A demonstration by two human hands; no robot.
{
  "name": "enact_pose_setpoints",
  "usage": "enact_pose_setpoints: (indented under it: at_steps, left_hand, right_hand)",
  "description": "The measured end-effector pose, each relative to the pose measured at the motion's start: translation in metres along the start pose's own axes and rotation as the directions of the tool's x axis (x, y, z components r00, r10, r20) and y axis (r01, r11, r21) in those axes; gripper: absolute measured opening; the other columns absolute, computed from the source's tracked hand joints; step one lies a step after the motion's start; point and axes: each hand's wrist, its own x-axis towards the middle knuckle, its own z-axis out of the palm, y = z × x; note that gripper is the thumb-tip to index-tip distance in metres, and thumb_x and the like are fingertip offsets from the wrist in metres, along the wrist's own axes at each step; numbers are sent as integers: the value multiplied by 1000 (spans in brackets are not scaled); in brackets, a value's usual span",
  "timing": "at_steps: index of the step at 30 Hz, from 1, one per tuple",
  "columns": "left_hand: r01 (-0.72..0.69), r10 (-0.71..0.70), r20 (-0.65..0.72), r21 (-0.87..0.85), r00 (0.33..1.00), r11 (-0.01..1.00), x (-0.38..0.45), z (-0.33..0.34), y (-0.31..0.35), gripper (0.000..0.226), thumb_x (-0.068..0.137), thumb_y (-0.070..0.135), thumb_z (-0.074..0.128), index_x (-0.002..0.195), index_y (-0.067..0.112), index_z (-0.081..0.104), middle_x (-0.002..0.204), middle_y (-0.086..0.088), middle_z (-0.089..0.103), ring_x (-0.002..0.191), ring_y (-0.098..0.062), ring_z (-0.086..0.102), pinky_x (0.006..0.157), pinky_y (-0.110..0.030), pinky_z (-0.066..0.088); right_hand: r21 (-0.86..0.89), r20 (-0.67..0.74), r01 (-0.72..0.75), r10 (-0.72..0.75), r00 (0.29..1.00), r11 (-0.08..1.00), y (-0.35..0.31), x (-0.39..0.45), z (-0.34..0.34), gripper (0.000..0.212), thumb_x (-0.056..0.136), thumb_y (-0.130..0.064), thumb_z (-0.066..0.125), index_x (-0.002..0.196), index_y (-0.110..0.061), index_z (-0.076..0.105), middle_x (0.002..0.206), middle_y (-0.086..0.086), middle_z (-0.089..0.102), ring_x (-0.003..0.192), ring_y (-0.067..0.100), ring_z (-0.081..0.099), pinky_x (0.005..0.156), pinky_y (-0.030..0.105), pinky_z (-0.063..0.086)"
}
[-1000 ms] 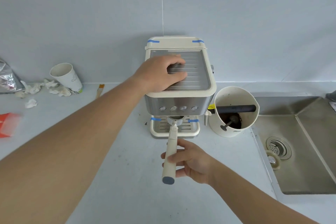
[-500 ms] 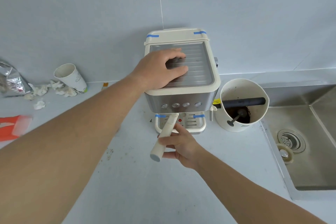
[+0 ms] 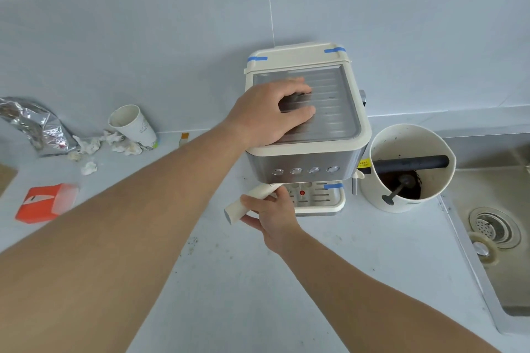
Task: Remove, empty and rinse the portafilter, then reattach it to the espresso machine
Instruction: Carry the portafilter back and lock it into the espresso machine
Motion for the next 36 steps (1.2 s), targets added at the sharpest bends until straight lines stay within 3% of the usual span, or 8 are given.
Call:
enact_pose_setpoints:
  at_steps: [11,16,18,22,25,29,32,36]
  left_hand:
    - [-3,3,-1,-2,1000,1000,1,0,-1,42,83,51,62,124,41,62,144,25,49,129,4,46,110,-27,35]
    - [3,-3,-5,-9,1000,1000,1,1,-1,42,83,51,62,124,41,62,143,25,50,128,4,47,110,-28,36]
    - [8,-8,-7,-11,1000,1000,1,1,0,43,82,52,62,124,41,62,143,25,50,127,4,48,111,-30,36]
    - [8,-8,-5,-10,1000,1000,1,2,0,43,82,52,61,124,41,62,143,24,51,127,2,49,111,-31,36]
    - [6,-6,-7,-1,1000,1000,1,2,0,43,82,52,61,124,41,61,143,24,51,128,2,48,111,-30,36]
    - [5,-5,-13,1,1000,1000,2,2,0,43,82,52,61,124,41,61,143,24,51,128,3,48,111,-30,35]
    - [8,-8,-15,4,1000,1000,2,3,-1,45,81,54,60,124,42,61,142,25,51,128,3,47,112,-32,35]
    - [7,-7,-16,13,1000,1000,2,4,0,46,80,56,58,124,43,61,142,25,51,128,3,48,111,-33,36]
  right_hand:
    - [120,-105,66,-54,993,990,-3,17,32,33,75,11,75,94,-11,60,86,6,64,79,16,65,73,37,62]
    - [201,-173,59,-24,985,978,-6,21,46,39,72,10,78,102,-11,64,108,14,67,94,24,66,67,32,63]
    - [239,-185,72,-27,982,968,-5,22,50,39,72,10,79,96,-17,65,107,13,67,96,25,66,64,30,63]
    - [172,-139,88,-64,988,981,-1,13,41,37,76,9,75,106,-9,61,88,3,65,85,18,66,73,36,63]
    - [107,-81,89,-80,994,990,1,5,26,45,77,11,71,114,-10,55,91,2,63,85,16,65,73,37,62]
    - [88,-18,49,-48,999,995,3,-6,5,42,74,18,63,102,-12,51,82,8,58,74,29,63,76,48,59]
    - [117,27,18,-21,999,993,3,-17,-12,42,77,20,54,104,-11,50,72,10,50,56,26,54,65,42,58]
    - [44,60,-44,42,997,998,-5,-26,-31,39,81,15,54,108,-13,51,72,11,49,52,23,51,54,35,52]
